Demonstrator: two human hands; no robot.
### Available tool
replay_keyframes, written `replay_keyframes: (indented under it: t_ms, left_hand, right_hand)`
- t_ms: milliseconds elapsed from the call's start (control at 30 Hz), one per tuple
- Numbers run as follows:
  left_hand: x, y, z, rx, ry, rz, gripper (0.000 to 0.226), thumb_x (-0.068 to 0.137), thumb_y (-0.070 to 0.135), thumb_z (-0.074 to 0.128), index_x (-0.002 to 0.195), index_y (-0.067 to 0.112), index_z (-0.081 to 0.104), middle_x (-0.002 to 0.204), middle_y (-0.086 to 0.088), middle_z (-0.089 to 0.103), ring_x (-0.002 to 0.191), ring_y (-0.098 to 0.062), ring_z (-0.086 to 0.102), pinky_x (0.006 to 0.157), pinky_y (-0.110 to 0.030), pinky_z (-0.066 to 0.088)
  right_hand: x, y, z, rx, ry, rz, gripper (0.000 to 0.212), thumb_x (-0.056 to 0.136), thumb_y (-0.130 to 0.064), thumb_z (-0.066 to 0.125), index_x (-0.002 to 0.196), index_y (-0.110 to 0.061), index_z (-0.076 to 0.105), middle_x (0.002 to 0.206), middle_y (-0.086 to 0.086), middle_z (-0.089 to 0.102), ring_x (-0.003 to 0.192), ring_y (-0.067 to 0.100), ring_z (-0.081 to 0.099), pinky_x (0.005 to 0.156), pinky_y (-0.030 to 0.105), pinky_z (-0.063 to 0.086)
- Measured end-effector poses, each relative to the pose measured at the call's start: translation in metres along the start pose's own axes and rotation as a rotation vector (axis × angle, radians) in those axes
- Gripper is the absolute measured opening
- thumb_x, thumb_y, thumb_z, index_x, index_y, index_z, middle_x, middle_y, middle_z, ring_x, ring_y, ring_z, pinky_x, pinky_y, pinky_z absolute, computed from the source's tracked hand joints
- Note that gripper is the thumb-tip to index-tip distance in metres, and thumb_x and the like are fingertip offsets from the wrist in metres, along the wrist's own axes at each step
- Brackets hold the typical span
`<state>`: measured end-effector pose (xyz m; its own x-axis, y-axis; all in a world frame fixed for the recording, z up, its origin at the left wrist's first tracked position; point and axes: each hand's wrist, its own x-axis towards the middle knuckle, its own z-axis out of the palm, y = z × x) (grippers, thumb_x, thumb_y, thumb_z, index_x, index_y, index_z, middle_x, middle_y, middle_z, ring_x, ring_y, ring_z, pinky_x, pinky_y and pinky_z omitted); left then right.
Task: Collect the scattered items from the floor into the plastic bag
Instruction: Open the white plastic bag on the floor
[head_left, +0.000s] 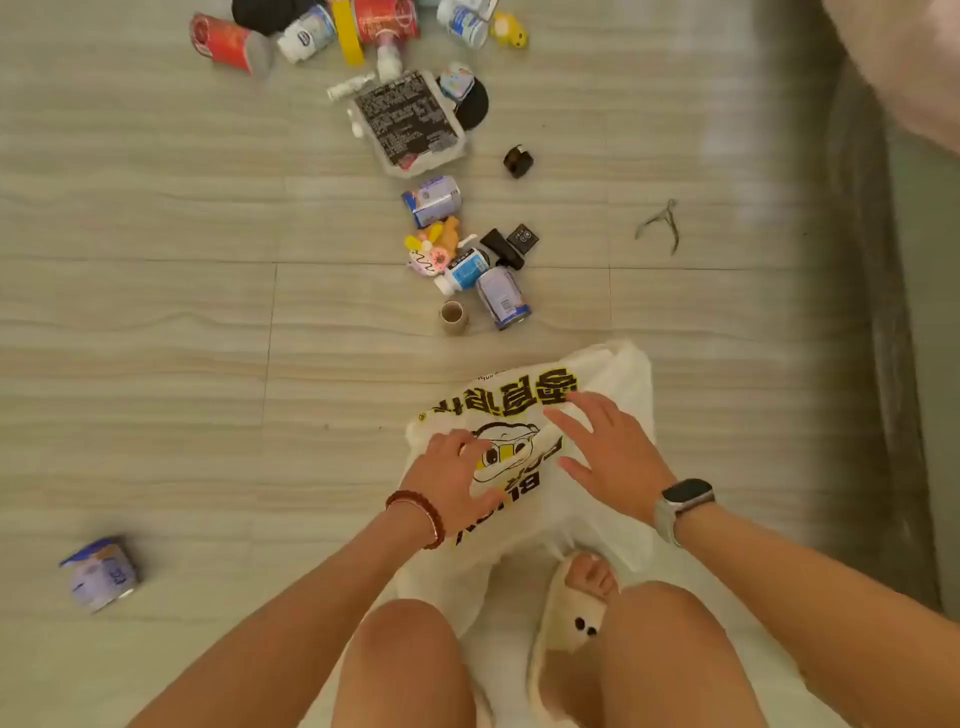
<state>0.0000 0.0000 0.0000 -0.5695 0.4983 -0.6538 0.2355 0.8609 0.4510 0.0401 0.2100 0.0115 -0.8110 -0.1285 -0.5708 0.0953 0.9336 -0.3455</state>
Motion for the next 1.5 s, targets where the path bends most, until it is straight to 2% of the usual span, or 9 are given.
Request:
replay_keyframes:
  t_ms: [233,567,700,833,967,1133,1233,1333,1500]
  left_hand:
    - [0.099,-0.071,0.057,-0.05,0.11,0.106,0.026,0.093,0.032,0.045,0.099,0.012,0.06,0.099,-0.007,0.061,0.093,-0.023,0.054,0.084,-0.034,0.045]
    - [0.101,-0.161,0.016,-0.566,0.724,-0.279,0.02,0.096,0.019,0.037,0.087,0.008,0.051,0.072,-0.002,0.05,0.075,-0.021,0.045,0.061,-0.023,0.027]
    - [0.077,-0.187,-0.005,-0.55,0.776,-0.318,0.021,0.097,0.019,0.034,0.082,0.011,0.046,0.064,0.004,0.044,0.073,-0.021,0.043,0.066,-0.026,0.03]
    - [0.059,-0.206,-0.018,-0.472,0.801,-0.359,0.026,0.095,0.024,0.039,0.104,0.01,0.059,0.095,-0.007,0.055,0.087,-0.02,0.048,0.079,-0.026,0.038]
    - [0.038,-0.19,-0.001,-0.102,1.092,-0.196,0.043,0.083,0.046,0.047,0.113,0.016,0.058,0.113,-0.012,0.052,0.104,-0.024,0.051,0.089,-0.036,0.044]
    - [0.038,-0.174,0.038,0.019,0.728,-0.135,0.073,0.068,0.066,0.055,0.125,0.02,0.05,0.115,-0.002,0.048,0.105,-0.016,0.049,0.083,-0.027,0.045]
    - [0.047,-0.182,0.037,-0.072,0.817,-0.078,0.038,0.08,0.036,0.063,0.111,0.014,0.063,0.112,-0.006,0.055,0.104,-0.019,0.052,0.086,-0.033,0.048]
    - [0.046,-0.184,0.029,-0.409,0.734,-0.004,0.011,0.085,0.021,0.06,0.084,0.017,0.07,0.087,-0.003,0.064,0.082,-0.016,0.056,0.076,-0.025,0.045]
    - [0.041,-0.183,0.044,-1.027,0.634,-0.006,0.025,0.093,0.016,0.046,0.071,0.016,0.059,0.071,-0.003,0.053,0.07,-0.017,0.048,0.066,-0.029,0.041]
  right_hand:
    - [0.106,0.041,0.086,-0.198,0.151,-0.346,0.031,0.088,-0.031,0.04,0.09,-0.013,0.065,0.111,0.012,0.065,0.107,0.033,0.06,0.085,0.046,0.054]
    - [0.171,-0.04,0.084,-0.291,0.235,-0.641,0.076,0.077,-0.068,0.03,0.141,-0.033,0.01,0.154,0.007,0.017,0.143,0.028,0.007,0.113,0.056,0.0]
    - [0.179,-0.079,0.096,-0.51,0.212,-0.742,0.079,0.074,-0.071,0.028,0.137,-0.023,0.029,0.145,0.006,0.039,0.138,0.032,0.028,0.105,0.066,0.022]
    - [0.196,-0.103,0.102,-0.418,0.458,-0.806,0.038,0.078,-0.039,0.036,0.091,-0.021,0.067,0.093,-0.001,0.07,0.099,0.025,0.065,0.089,0.057,0.047]
    - [0.195,-0.109,0.105,-0.222,0.563,-0.642,0.028,0.078,-0.027,0.038,0.077,-0.019,0.065,0.08,0.0,0.065,0.079,0.026,0.062,0.078,0.035,0.032]
    - [0.191,-0.112,0.086,0.191,0.395,-0.409,0.024,0.09,-0.019,0.047,0.107,-0.012,0.063,0.108,0.007,0.055,0.1,0.023,0.052,0.078,0.034,0.043]
    - [0.186,-0.109,0.092,0.362,0.369,-0.352,0.018,0.09,-0.014,0.048,0.103,-0.011,0.061,0.102,0.01,0.062,0.093,0.027,0.057,0.08,0.034,0.044]
    - [0.181,-0.1,0.104,0.494,0.325,-0.285,0.012,0.091,-0.009,0.046,0.096,-0.006,0.056,0.095,0.015,0.065,0.088,0.031,0.059,0.081,0.033,0.047]
    - [0.172,-0.093,0.11,0.791,0.323,-0.15,0.018,0.093,-0.003,0.038,0.088,-0.014,0.052,0.084,0.0,0.052,0.073,0.008,0.046,0.055,0.0,0.036]
